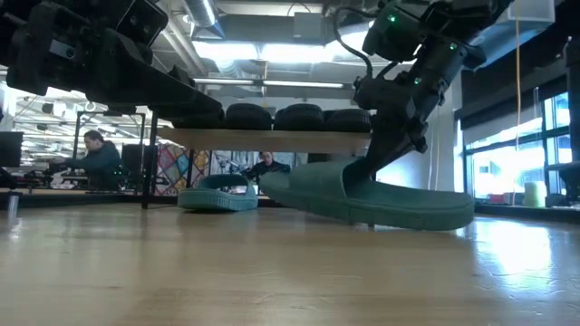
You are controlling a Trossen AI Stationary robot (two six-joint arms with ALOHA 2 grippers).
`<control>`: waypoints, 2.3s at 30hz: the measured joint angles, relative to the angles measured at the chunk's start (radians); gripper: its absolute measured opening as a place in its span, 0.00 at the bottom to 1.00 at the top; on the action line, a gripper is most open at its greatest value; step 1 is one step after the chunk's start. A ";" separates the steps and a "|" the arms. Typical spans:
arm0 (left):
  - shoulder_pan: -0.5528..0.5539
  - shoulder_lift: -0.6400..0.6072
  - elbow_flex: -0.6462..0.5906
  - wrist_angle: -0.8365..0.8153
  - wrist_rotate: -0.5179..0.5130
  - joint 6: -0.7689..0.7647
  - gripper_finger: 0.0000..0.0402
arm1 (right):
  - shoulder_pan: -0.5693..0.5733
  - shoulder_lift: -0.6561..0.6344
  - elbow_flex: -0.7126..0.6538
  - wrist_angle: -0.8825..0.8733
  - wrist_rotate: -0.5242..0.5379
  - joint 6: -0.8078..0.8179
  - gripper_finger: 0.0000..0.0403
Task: Pick and place slides into the shelf
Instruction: Put the green slide under the shelf
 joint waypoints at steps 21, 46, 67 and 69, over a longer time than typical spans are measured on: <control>0.000 0.000 0.000 0.000 0.000 0.000 0.57 | 0.001 0.000 0.012 -0.019 -0.003 -0.041 0.37; 0.150 0.243 0.432 -0.732 -0.058 -0.362 0.57 | 0.003 0.000 0.215 -0.653 0.050 -0.261 0.41; 0.270 0.278 0.484 -0.766 0.058 -0.444 0.57 | 0.000 0.046 0.051 -0.511 0.112 -0.179 0.41; 0.276 0.290 0.483 -0.761 0.058 -0.442 0.57 | 0.000 0.046 0.039 -0.502 0.112 -0.180 0.41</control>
